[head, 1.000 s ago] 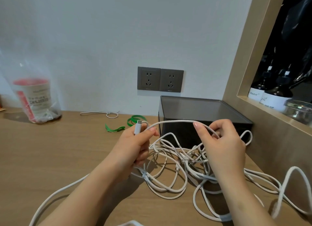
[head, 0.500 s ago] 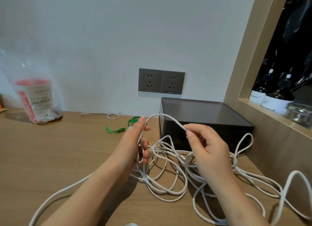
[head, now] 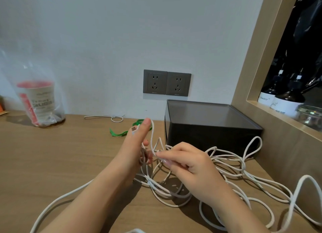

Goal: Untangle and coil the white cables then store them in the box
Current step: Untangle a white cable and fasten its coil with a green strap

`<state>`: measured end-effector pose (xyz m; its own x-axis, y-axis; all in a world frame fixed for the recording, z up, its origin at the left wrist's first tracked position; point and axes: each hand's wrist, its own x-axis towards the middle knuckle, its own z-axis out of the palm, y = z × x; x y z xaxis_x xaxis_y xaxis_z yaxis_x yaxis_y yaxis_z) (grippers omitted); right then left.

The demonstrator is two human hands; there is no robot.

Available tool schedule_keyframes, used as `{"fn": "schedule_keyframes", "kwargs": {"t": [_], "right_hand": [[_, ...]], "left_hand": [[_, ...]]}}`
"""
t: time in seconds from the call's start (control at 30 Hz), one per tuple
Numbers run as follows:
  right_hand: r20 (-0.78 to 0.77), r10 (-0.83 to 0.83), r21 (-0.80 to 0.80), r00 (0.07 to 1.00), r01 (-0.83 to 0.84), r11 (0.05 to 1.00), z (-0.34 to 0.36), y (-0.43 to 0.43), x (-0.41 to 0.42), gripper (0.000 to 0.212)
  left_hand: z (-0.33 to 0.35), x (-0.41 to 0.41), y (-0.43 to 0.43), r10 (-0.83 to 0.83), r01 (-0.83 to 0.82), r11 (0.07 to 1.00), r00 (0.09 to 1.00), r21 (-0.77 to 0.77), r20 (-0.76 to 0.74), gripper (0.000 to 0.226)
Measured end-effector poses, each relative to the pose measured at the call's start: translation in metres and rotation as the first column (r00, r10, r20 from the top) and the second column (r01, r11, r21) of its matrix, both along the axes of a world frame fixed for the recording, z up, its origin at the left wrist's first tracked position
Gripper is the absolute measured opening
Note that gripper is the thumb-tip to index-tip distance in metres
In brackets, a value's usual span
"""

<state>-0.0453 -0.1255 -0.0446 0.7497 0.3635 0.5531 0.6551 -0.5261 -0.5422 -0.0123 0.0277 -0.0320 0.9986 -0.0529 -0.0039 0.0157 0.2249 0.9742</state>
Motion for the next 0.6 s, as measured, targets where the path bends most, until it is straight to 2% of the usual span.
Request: {"fn": "schedule_keyframes", "kwargs": {"t": [0.1,0.17,0.27,0.37,0.47,0.6], "right_hand": [[0.017,0.031,-0.039,0.999,-0.03,0.999,-0.001,0.002,-0.001,0.035],[-0.003,0.044,-0.061,0.999,-0.044,0.997,-0.001,0.003,-0.002,0.036],[-0.012,0.036,-0.124,0.999,-0.038,0.992,0.001,0.005,-0.003,0.037],[-0.091,0.018,-0.17,0.996,-0.033,0.985,0.004,0.006,-0.004,0.039],[-0.161,-0.023,-0.177,0.987,-0.006,0.984,0.006,0.005,-0.005,0.041],[-0.211,-0.067,-0.202,0.975,0.023,0.979,0.007,0.004,-0.005,0.031]], "left_hand": [[-0.004,0.001,0.002,-0.037,0.026,0.991,0.996,0.131,0.082,0.068],[-0.007,0.003,0.002,0.01,-0.02,0.992,0.996,0.124,0.085,0.054],[-0.006,0.006,0.0,0.096,-0.096,0.995,0.994,-0.001,0.047,0.022],[-0.003,0.006,-0.001,0.133,-0.126,0.982,0.99,-0.141,0.04,0.006],[0.0,0.005,0.001,0.177,-0.168,0.957,0.984,-0.235,0.018,0.002],[0.006,0.001,0.002,0.098,-0.121,0.896,0.992,-0.426,-0.075,0.017]]}}
